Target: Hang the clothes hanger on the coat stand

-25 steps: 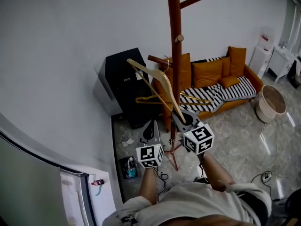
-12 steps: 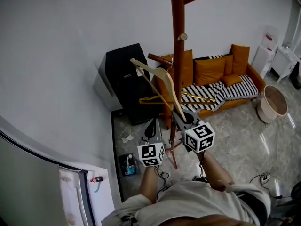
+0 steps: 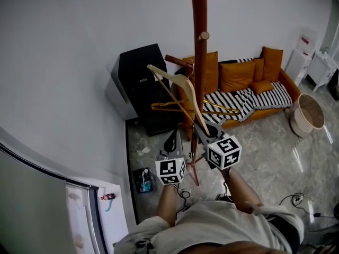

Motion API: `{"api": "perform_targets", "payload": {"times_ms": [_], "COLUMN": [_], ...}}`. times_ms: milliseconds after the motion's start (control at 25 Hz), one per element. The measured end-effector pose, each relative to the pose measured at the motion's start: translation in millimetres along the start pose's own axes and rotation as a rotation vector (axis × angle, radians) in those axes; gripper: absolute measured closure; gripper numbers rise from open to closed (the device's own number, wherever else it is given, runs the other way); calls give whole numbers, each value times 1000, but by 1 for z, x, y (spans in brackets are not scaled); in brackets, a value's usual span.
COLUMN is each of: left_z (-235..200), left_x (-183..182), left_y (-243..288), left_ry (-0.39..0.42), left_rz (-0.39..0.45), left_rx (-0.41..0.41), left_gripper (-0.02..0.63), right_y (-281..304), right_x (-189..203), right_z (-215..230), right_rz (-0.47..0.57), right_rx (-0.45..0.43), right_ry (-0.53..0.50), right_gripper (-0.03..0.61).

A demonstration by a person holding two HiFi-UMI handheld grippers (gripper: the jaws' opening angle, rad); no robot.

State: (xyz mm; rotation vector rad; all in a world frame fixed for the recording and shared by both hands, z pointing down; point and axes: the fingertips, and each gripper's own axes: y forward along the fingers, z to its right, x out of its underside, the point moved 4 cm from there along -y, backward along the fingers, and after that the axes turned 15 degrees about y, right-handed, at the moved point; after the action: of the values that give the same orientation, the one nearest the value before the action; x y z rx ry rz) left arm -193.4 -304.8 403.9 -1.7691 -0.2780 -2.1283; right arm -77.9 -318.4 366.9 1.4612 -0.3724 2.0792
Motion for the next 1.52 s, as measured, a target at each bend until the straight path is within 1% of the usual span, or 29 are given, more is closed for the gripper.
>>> {"api": "perform_targets", "payload": {"times_ms": [280, 480, 960, 1160, 1360, 1440, 1520], "left_z": [2, 2, 11, 11, 10, 13, 15], "left_x": [-3, 0, 8, 9, 11, 14, 17], "left_y": [-8, -16, -35, -38, -45, -49, -51], "left_ry": [16, 17, 5, 3, -1, -6, -13], "left_rz": [-4, -31, -51, -50, -40, -44, -49], "left_rx": [-4, -20, -26, -20, -10, -2, 4], "left_gripper": [604, 604, 604, 604, 604, 604, 604], "right_y": [1, 0, -4, -3, -5, -9, -12], "right_x": [5, 9, 13, 11, 17, 19, 19], "right_z": [4, 4, 6, 5, 0, -2, -3], "right_rz": [-13, -23, -29, -20, -3, 0, 6], "right_rx": [-9, -7, 18, 38, 47, 55, 70], "right_ry": [48, 68, 50, 27, -30, -61, -99], "right_gripper": [560, 559, 558, 558, 558, 536, 494]}}
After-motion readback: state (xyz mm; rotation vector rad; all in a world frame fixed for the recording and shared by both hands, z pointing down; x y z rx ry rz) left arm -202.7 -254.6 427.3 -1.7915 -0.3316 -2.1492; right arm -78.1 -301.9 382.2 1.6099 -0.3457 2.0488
